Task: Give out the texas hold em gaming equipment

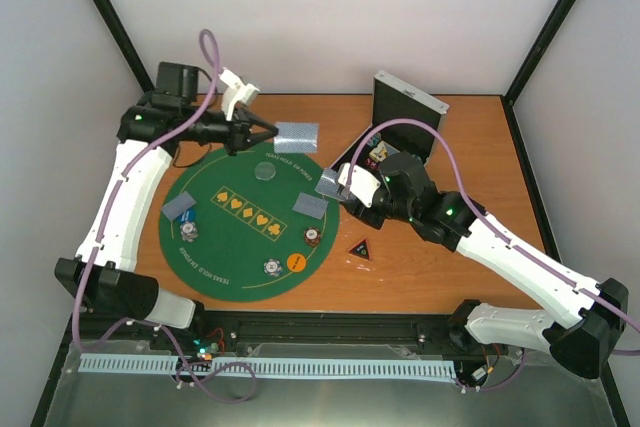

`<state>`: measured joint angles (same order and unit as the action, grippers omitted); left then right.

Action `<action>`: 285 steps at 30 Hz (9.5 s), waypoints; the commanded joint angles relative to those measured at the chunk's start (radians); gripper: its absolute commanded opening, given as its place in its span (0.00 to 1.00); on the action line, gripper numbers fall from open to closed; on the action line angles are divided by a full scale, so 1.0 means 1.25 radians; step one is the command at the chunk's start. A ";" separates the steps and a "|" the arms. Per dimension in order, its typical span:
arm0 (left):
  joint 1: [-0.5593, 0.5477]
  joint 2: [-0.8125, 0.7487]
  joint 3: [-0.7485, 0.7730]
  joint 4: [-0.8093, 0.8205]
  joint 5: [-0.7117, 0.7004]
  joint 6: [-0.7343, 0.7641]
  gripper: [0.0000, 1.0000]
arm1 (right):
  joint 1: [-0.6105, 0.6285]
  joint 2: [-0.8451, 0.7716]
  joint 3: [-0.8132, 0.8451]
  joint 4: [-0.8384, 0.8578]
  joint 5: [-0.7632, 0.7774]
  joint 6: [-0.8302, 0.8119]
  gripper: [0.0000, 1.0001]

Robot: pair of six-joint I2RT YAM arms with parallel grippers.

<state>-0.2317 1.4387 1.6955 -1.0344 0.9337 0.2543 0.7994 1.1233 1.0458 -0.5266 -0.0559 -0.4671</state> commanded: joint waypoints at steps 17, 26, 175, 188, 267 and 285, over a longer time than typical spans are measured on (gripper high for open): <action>0.051 0.208 -0.204 0.155 -0.051 -0.010 0.01 | -0.008 -0.053 -0.021 0.010 -0.005 -0.004 0.52; -0.007 0.399 -0.190 0.149 -0.006 0.059 0.01 | -0.008 -0.063 -0.024 0.002 -0.001 0.000 0.52; -0.211 0.100 -0.110 0.052 -0.078 0.013 0.54 | -0.006 -0.020 0.001 0.012 -0.016 -0.011 0.52; -0.211 0.103 -0.119 0.025 -0.020 0.038 0.24 | -0.006 -0.018 -0.001 0.017 -0.013 -0.012 0.52; 0.761 0.172 -0.538 0.321 -0.144 0.121 0.01 | -0.006 -0.085 -0.081 0.070 -0.051 -0.037 0.52; 0.761 0.299 -0.528 0.358 -0.175 0.135 0.01 | -0.007 -0.089 -0.083 0.063 -0.051 -0.040 0.52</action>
<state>0.7208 1.7977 1.0214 -0.6178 0.7216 0.3855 0.7971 1.0245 0.9466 -0.4686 -0.1131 -0.5106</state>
